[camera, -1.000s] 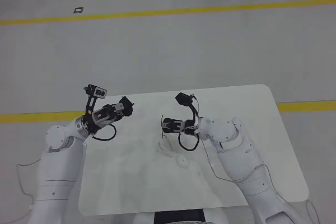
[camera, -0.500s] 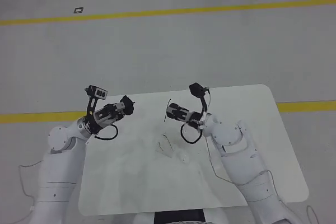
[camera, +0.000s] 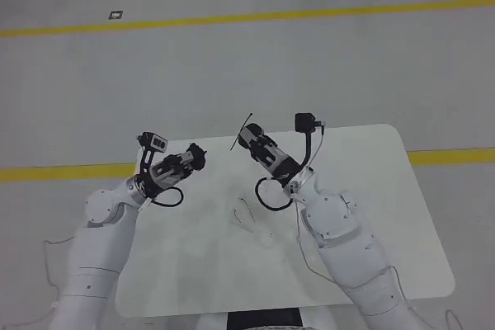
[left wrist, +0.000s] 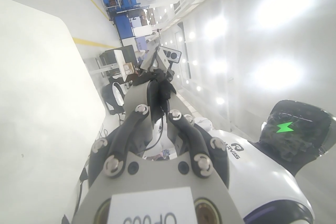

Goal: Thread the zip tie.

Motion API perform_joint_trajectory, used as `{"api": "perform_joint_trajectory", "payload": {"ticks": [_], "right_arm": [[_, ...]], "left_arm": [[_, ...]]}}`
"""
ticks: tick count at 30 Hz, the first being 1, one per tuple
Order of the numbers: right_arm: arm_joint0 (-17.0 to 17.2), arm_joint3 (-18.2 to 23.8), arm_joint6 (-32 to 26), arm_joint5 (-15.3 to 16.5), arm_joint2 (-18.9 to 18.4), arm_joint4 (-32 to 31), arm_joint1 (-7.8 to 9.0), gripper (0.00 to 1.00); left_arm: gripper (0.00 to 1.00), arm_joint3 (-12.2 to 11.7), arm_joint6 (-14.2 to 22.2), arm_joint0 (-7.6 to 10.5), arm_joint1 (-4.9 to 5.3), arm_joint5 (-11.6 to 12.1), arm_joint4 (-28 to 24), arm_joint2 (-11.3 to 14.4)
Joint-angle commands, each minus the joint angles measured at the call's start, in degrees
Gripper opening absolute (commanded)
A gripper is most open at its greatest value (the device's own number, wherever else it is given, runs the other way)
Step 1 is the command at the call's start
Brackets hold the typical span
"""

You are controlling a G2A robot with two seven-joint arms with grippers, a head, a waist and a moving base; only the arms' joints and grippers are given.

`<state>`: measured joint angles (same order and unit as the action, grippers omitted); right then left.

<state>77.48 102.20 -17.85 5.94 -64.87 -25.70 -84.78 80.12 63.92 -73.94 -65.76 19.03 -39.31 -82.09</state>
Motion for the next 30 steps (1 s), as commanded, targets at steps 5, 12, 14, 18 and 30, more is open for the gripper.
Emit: {"api": "perform_joint_trajectory", "payload": {"ticks": [5,12,14,18,30], "right_arm": [[-0.24,-0.34,-0.43,0.78,0.49,-1.46,0.1,0.0],[0.34,0.27,1.91,1.59,1.04,-0.99,0.0,0.0],[0.39,0.6,4.68,3.06,1.91,-3.51,-0.02,0.0],[0.48,-0.26,11.95,5.64,3.66,-9.4,-0.16,0.0],[1.04,-5.63,27.92,10.2,6.58,-26.69,-0.07,0.0]], "left_arm": [[0.0,0.1,0.41,0.61,0.14,0.46,1.27,0.46],[0.0,0.58,-0.95,0.42,0.11,0.16,1.57,0.79],[0.0,1.36,-2.44,-0.08,0.03,0.11,1.66,1.55],[0.0,1.84,-4.82,-0.53,-0.23,0.46,1.65,3.37],[0.0,1.47,-8.34,0.31,-0.92,0.46,1.27,5.7]]}}
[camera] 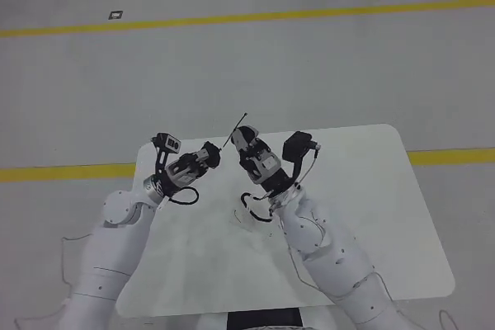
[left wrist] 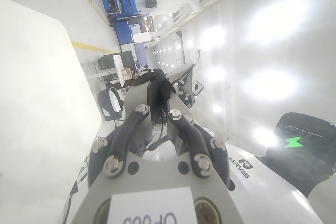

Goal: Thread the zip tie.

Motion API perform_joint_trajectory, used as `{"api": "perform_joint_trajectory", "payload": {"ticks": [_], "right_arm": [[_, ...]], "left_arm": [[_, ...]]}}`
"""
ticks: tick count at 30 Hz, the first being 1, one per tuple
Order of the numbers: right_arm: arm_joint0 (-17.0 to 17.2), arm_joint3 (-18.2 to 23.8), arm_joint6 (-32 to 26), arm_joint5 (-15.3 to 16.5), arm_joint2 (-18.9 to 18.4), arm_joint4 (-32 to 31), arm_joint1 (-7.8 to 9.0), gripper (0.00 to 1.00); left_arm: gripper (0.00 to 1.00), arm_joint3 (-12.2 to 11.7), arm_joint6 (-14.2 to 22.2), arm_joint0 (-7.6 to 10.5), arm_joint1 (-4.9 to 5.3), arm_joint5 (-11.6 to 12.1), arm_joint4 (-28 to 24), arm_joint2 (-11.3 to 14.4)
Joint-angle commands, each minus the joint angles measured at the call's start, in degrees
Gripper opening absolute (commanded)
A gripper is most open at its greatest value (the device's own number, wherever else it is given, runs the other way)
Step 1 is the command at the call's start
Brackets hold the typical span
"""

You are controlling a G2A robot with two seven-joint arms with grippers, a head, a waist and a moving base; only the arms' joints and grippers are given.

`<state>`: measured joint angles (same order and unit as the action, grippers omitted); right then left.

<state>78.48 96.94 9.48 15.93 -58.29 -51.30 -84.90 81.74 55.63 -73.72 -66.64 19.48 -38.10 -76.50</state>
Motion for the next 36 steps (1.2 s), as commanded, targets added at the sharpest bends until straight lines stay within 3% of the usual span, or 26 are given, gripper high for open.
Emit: {"api": "perform_joint_trajectory", "payload": {"ticks": [1,14,16,27,36], "right_arm": [[0.12,-0.65,1.11,0.46,-0.01,-1.71,0.09,0.0],[0.12,-1.19,1.9,0.95,-0.2,-3.32,0.23,0.0],[-0.28,-0.59,2.17,0.15,0.28,-8.53,0.38,0.0],[-1.07,-1.87,10.23,-5.01,4.53,-24.35,0.18,0.0],[-0.87,-2.52,11.41,-8.11,4.71,-30.17,0.38,0.0]], "left_arm": [[0.0,-0.3,-0.08,0.16,-0.07,0.0,0.09,0.19],[0.0,-0.6,-0.19,0.51,-0.2,0.0,0.23,0.42],[0.0,-0.13,-1.35,0.32,-0.24,-0.34,0.49,0.67],[0.0,1.31,-2.99,-0.67,0.04,-0.59,1.02,1.13],[0.0,2.02,-3.3,-1.34,0.36,-0.49,1.17,0.87]]}}
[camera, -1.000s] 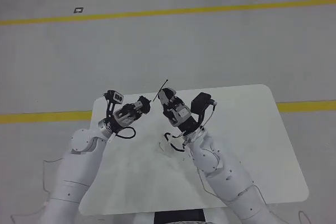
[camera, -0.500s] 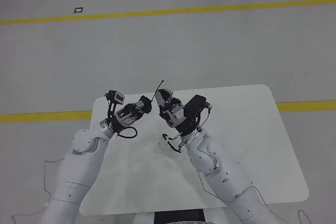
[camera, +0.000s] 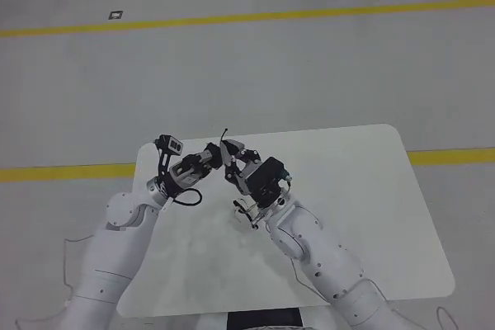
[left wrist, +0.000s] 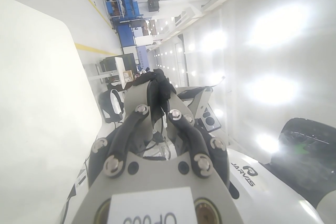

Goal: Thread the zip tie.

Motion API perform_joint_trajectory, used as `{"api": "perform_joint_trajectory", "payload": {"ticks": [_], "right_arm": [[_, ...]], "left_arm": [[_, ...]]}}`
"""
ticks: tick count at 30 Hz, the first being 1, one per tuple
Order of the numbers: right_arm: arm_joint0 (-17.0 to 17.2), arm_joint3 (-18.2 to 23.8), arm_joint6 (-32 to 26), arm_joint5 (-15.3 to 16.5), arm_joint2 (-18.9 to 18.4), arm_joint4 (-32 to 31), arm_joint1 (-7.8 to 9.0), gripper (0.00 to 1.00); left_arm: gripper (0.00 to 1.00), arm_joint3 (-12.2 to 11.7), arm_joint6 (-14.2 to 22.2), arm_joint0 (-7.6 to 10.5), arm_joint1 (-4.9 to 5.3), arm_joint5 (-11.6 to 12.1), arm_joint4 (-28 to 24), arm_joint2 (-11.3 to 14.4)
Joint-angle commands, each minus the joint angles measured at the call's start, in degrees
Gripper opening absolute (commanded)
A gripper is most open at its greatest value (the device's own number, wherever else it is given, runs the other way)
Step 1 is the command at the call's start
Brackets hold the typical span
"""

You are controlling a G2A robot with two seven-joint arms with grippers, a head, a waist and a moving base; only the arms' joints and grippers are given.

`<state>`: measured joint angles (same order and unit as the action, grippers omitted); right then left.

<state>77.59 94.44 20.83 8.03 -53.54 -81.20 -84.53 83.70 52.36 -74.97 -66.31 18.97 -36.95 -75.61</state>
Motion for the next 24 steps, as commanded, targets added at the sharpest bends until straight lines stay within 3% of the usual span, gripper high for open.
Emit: {"api": "perform_joint_trajectory", "payload": {"ticks": [1,12,17,24], "right_arm": [[0.03,-0.1,0.21,-0.51,-0.08,-1.0,0.05,0.0],[0.04,-0.03,1.48,-1.11,-0.21,-1.97,0.1,0.0],[0.23,0.56,0.19,-2.57,-0.09,-6.75,0.37,0.0],[0.48,0.3,-0.08,-3.72,0.11,-8.75,0.47,0.0]], "left_arm": [[0.0,0.19,-0.08,-0.24,0.07,0.06,0.07,-0.01],[0.0,0.91,-0.35,-0.9,0.28,0.34,0.36,-0.03],[0.0,0.91,-0.35,-0.9,0.28,0.34,0.36,-0.03],[0.0,0.91,-0.35,-0.9,0.28,0.34,0.36,-0.03]]}}
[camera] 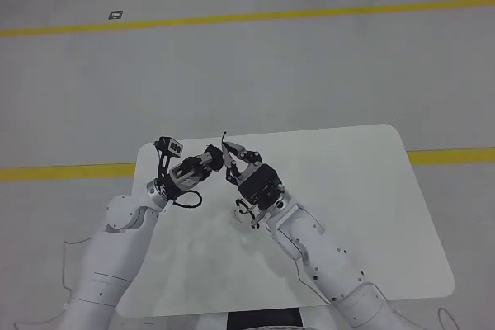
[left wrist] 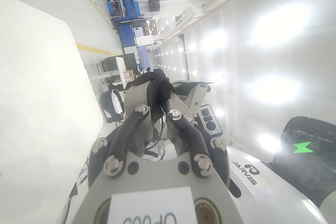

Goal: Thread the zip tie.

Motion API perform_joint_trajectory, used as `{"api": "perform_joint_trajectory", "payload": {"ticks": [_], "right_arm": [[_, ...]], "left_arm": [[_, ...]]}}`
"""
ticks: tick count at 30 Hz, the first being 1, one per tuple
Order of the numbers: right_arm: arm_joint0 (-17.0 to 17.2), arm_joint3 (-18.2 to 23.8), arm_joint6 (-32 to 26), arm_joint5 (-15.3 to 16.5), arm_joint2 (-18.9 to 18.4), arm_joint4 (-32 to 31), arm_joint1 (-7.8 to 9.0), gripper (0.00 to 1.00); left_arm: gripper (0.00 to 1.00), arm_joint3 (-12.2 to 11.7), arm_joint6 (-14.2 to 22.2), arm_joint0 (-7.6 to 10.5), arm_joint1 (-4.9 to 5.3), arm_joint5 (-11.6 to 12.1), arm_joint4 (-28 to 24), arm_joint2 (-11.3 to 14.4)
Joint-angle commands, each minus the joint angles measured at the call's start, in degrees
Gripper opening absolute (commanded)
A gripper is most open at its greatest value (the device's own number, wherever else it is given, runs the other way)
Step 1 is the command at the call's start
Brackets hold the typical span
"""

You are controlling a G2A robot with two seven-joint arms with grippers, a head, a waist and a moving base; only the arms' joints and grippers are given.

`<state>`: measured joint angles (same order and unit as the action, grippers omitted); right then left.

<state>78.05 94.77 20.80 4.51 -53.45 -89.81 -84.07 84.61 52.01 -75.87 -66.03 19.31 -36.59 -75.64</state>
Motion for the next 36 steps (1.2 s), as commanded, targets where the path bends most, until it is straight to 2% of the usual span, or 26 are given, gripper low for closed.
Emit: {"api": "perform_joint_trajectory", "payload": {"ticks": [1,27,36], "right_arm": [[-0.01,-0.05,-0.11,-0.31,0.06,-0.15,0.03,0.0],[-1.06,-0.77,-2.17,-1.06,1.36,-0.15,1.54,0.0],[-1.33,-0.85,-2.38,-2.24,1.28,-0.15,1.95,0.0]], "left_arm": [[0.0,0.0,0.0,0.0,0.0,0.0,0.0,0.0],[0.0,0.0,0.0,0.0,0.0,0.0,0.0,0.0],[0.0,0.0,0.0,0.0,0.0,0.0,0.0,0.0]]}}
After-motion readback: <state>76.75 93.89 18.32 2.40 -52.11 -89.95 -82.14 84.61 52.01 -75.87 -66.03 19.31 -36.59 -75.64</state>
